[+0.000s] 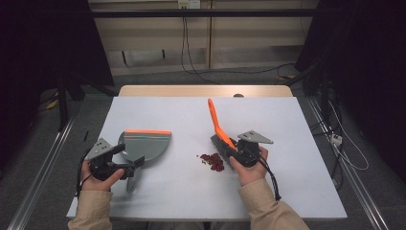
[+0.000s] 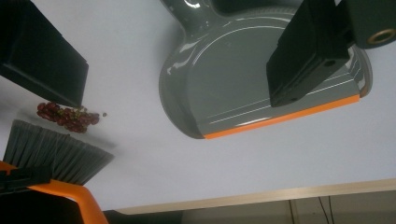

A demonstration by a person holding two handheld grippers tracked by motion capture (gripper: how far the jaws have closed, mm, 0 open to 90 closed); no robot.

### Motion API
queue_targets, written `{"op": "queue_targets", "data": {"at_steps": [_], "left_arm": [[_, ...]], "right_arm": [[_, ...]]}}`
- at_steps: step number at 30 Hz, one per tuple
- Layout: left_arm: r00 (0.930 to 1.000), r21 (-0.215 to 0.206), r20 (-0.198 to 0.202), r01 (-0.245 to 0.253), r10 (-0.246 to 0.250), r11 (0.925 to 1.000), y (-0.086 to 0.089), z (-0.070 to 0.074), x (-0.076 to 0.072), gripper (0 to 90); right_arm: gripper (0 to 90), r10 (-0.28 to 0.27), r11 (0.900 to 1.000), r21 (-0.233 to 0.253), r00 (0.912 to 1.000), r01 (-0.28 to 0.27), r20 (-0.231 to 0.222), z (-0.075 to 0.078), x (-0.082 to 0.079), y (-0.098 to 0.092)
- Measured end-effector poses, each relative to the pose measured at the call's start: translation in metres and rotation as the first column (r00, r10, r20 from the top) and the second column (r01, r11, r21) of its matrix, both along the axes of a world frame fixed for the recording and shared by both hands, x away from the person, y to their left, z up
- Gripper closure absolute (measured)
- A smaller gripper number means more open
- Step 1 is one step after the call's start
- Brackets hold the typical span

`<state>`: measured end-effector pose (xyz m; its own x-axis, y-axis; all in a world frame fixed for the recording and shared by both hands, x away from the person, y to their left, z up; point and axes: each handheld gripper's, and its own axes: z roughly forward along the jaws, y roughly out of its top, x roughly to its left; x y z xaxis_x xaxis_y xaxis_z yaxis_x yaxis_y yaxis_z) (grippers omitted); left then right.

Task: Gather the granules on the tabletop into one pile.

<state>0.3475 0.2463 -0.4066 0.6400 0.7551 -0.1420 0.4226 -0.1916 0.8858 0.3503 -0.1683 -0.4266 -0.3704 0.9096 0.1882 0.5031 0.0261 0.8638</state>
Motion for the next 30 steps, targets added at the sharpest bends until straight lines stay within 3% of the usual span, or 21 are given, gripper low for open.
{"op": "queue_targets", "data": {"at_steps": [5,9,18,20,30], "left_arm": [[1.0000,0.003,-0.004,-0.005,0.005,1.0000,0.002,0.000,-0.001,5.5],[0.9999,0.007,-0.015,-0.006,0.006,1.0000,0.003,-0.002,-0.002,5.5],[0.9997,0.013,-0.023,-0.009,0.009,0.9999,0.005,-0.004,-0.003,5.4],[0.9996,0.016,-0.026,-0.013,0.013,0.9998,0.005,-0.004,-0.003,5.5],[0.9971,0.061,-0.070,-0.028,0.032,0.9978,0.003,-0.008,-0.007,5.9]], "right_arm": [[70.8,0.021,1.000,0.000,0.9998,-0.021,-0.001,-0.002,0.005,0.004],[70.8,0.060,0.998,0.030,0.9982,-0.060,-0.002,-0.004,0.008,0.004],[70.8,0.077,0.997,-0.017,0.9969,-0.077,-0.014,-0.006,0.010,-0.001],[70.8,0.079,0.997,0.021,0.9968,-0.078,-0.014,-0.006,0.009,-0.004],[70.7,0.086,0.995,0.046,0.9962,-0.086,0.010,-0.001,0.008,-0.012]]}}
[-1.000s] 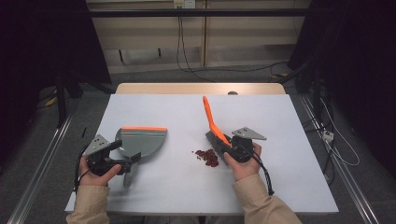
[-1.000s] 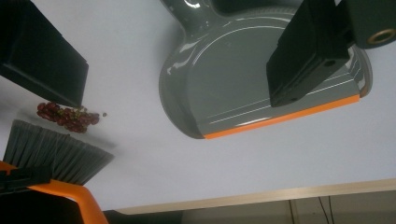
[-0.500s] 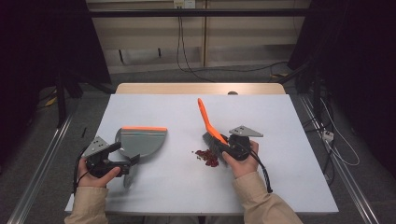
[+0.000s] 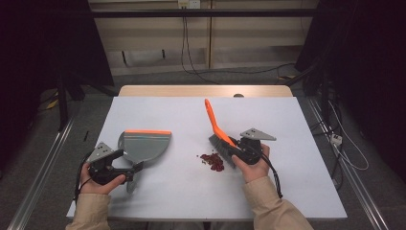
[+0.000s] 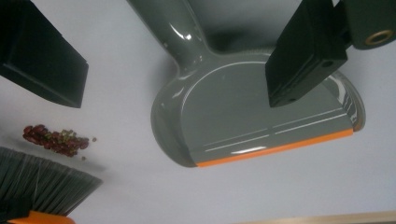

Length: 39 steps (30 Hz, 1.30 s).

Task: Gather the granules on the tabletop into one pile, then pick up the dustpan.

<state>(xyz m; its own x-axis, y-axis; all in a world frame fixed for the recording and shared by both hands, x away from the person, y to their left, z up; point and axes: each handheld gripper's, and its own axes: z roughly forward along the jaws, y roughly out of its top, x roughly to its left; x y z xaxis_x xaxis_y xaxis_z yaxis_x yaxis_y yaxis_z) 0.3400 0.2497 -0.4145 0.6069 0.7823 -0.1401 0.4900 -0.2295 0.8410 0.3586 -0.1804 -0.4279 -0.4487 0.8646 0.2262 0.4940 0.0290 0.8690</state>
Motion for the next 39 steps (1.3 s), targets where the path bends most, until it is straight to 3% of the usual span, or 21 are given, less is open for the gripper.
{"op": "queue_targets", "data": {"at_steps": [10,16,20,24,33,39], "left_arm": [[0.9970,0.075,-0.065,-0.037,0.042,0.9965,-0.001,-0.010,-0.004,7.8],[0.9923,0.146,-0.098,-0.060,0.075,0.9874,-0.001,-0.017,-0.004,11.3],[0.9866,0.153,-0.127,-0.083,0.103,0.9848,0.001,-0.021,-0.003,12.1],[0.9836,0.166,-0.122,-0.112,0.133,0.9798,0.005,-0.020,-0.003,15.6],[0.9865,0.163,-0.130,-0.077,0.099,0.9835,0.000,-0.019,0.003,31.7],[0.9828,0.173,-0.155,-0.074,0.102,0.9822,-0.003,-0.018,0.009,37.8]], "right_arm": [[70.8,0.013,1.000,0.010,0.9999,-0.013,0.003,0.002,0.001,-0.013],[70.8,0.010,1.000,0.023,0.9999,-0.010,0.005,0.002,0.003,-0.020],[70.8,0.015,1.000,0.020,0.9999,-0.015,0.008,0.002,0.003,-0.022],[70.8,0.017,1.000,0.022,0.9998,-0.017,0.011,0.002,0.003,-0.023],[70.8,0.018,0.999,0.030,0.9997,-0.018,0.019,0.003,0.002,-0.024],[70.8,0.019,0.999,0.031,0.9996,-0.020,0.018,0.003,0.002,-0.023]]}}
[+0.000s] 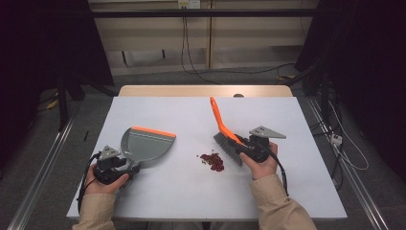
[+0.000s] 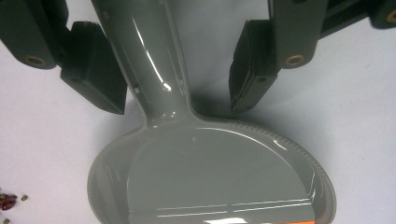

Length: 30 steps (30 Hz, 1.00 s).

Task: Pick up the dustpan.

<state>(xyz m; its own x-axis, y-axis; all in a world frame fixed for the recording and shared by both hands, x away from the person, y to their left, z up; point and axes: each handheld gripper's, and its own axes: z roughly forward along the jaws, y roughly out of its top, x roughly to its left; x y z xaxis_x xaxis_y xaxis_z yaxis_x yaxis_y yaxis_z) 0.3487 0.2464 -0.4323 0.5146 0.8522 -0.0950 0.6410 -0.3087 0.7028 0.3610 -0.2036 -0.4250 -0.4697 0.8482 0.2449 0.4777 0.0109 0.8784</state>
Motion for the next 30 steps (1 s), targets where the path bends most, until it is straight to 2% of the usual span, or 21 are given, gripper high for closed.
{"op": "queue_targets", "data": {"at_steps": [4,5,9,11,12,13,14,16,19,21,24,30], "left_arm": [[0.9995,0.008,-0.030,-0.002,0.003,1.0000,-0.001,-0.001,0.006,41.0],[0.9995,0.004,-0.030,-0.002,0.002,1.0000,-0.001,-0.002,0.006,43.5],[0.9994,0.031,-0.034,-0.006,0.007,0.9995,-0.002,-0.005,0.011,51.5],[0.9987,0.020,-0.052,0.006,-0.005,0.9998,-0.002,-0.009,0.014,54.3],[0.9986,0.026,-0.051,0.016,-0.015,0.9995,-0.002,-0.010,0.015,61.2],[0.9981,0.037,-0.055,0.028,-0.026,0.9989,-0.002,-0.009,0.016,62.5],[0.9988,0.029,-0.043,0.026,-0.025,0.9992,-0.002,-0.008,0.016,62.7],[0.9989,0.041,-0.030,0.036,-0.035,0.9985,-0.001,-0.006,0.016,62.9],[0.9984,0.024,-0.019,0.054,-0.054,0.9983,0.001,-0.002,0.015,63.0],[0.9969,0.010,-0.017,0.077,-0.077,0.9970,0.003,0.002,0.013,63.2],[0.9946,0.011,-0.003,0.104,-0.104,0.9946,0.005,0.006,0.009,63.3],[0.9929,-0.006,-0.002,0.119,-0.119,0.9929,0.006,0.000,0.010,63.1]], "right_arm": [[70.8,-0.002,1.000,-0.001,1.0000,0.002,0.005,0.001,-0.001,0.000],[70.8,-0.001,1.000,-0.003,1.0000,0.001,0.008,0.001,-0.001,0.001],[70.8,0.004,1.000,-0.017,1.0000,-0.004,0.005,0.000,-0.001,0.001],[70.7,0.004,1.000,-0.015,1.0000,-0.004,0.004,0.000,0.000,0.001],[70.8,0.005,1.000,-0.013,1.0000,-0.005,0.003,0.000,0.000,0.001],[70.8,0.003,1.000,-0.012,1.0000,-0.002,0.003,0.000,0.000,0.001],[70.8,0.003,1.000,-0.012,1.0000,-0.003,0.005,0.000,0.000,0.001],[70.8,0.003,1.000,-0.014,1.0000,-0.003,0.005,0.000,0.000,0.001],[70.8,0.001,1.000,-0.011,1.0000,-0.001,0.004,-0.001,0.000,0.000],[70.8,0.002,1.000,-0.009,1.0000,-0.002,0.006,0.000,0.000,0.000],[70.8,0.000,1.000,-0.008,1.0000,0.000,0.008,0.000,0.000,0.000],[70.8,-0.008,1.000,-0.007,1.0000,0.008,0.005,-0.001,0.002,-0.002]]}}
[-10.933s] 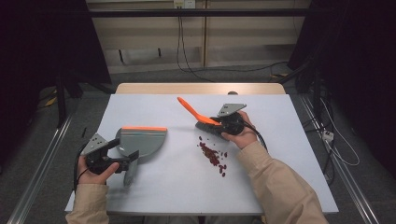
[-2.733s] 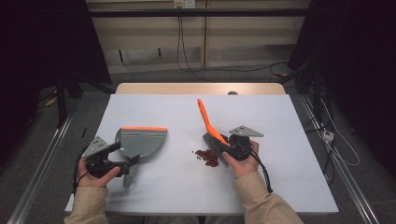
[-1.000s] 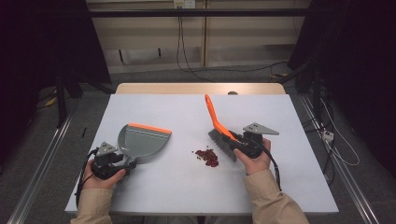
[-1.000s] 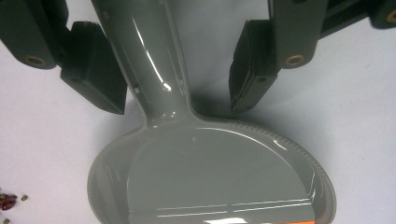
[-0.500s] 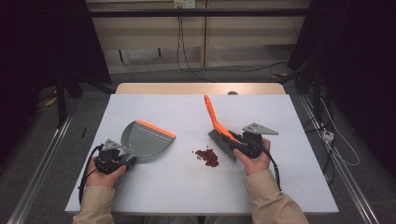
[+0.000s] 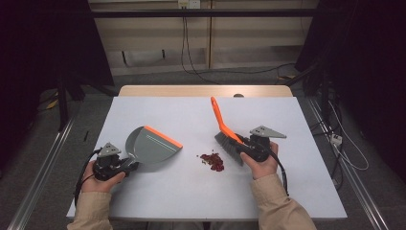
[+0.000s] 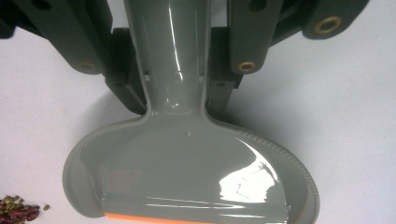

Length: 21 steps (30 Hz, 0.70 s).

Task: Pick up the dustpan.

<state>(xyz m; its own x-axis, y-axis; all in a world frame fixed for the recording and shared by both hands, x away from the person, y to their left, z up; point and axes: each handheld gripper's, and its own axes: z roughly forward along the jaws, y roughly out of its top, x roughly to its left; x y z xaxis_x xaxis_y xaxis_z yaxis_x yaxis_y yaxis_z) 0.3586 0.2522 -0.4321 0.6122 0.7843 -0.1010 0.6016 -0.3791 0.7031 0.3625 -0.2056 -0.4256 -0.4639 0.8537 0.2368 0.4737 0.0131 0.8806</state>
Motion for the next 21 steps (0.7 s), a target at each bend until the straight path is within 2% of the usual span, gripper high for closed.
{"op": "queue_targets", "data": {"at_steps": [6,8,9,10,12,14,15,18,19,21], "left_arm": [[0.9992,0.054,-0.028,0.031,-0.029,0.9981,-0.004,-0.007,0.002,62.4],[0.9992,0.052,-0.023,0.034,-0.033,0.9981,-0.006,-0.006,0.004,61.9],[0.9992,0.045,-0.030,0.030,-0.029,0.9985,-0.007,-0.006,0.005,59.6],[0.9993,0.055,-0.032,0.022,-0.020,0.9982,-0.009,-0.006,0.007,55.1],[0.9995,0.103,-0.029,0.019,-0.016,0.9945,-0.013,-0.007,0.011,42.0],[0.9985,0.134,-0.050,0.030,-0.024,0.9905,-0.018,-0.007,0.014,43.1],[0.9983,0.144,-0.054,0.031,-0.023,0.9891,-0.019,-0.008,0.016,47.2],[0.9987,0.144,-0.044,0.031,-0.025,0.9890,-0.021,-0.009,0.018,52.4],[0.9979,0.136,-0.044,0.052,-0.046,0.9894,-0.021,-0.008,0.018,62.9],[0.9980,0.128,-0.049,0.047,-0.041,0.9907,-0.021,-0.008,0.017,64.2]], "right_arm": [[70.8,0.001,1.000,0.002,1.0000,-0.001,-0.003,0.000,0.000,0.000],[70.8,0.001,1.000,0.004,1.0000,-0.001,-0.004,0.000,0.000,-0.001],[70.8,0.003,1.000,0.003,1.0000,-0.003,-0.004,-0.001,0.001,-0.001],[70.8,0.002,1.000,0.002,1.0000,-0.002,-0.006,-0.001,0.001,-0.001],[70.7,0.005,1.000,-0.003,0.9999,-0.005,-0.011,-0.001,0.000,-0.001],[70.7,0.007,1.000,-0.002,0.9999,-0.007,-0.014,-0.001,0.000,0.000],[70.7,0.008,1.000,-0.002,0.9999,-0.008,-0.014,-0.001,0.000,0.000],[70.7,0.009,1.000,-0.003,0.9999,-0.009,-0.014,-0.001,0.000,0.000],[70.8,0.008,1.000,-0.003,0.9999,-0.008,-0.014,-0.001,0.000,0.000],[70.7,0.006,1.000,-0.003,0.9999,-0.006,-0.014,-0.001,0.000,0.000]]}}
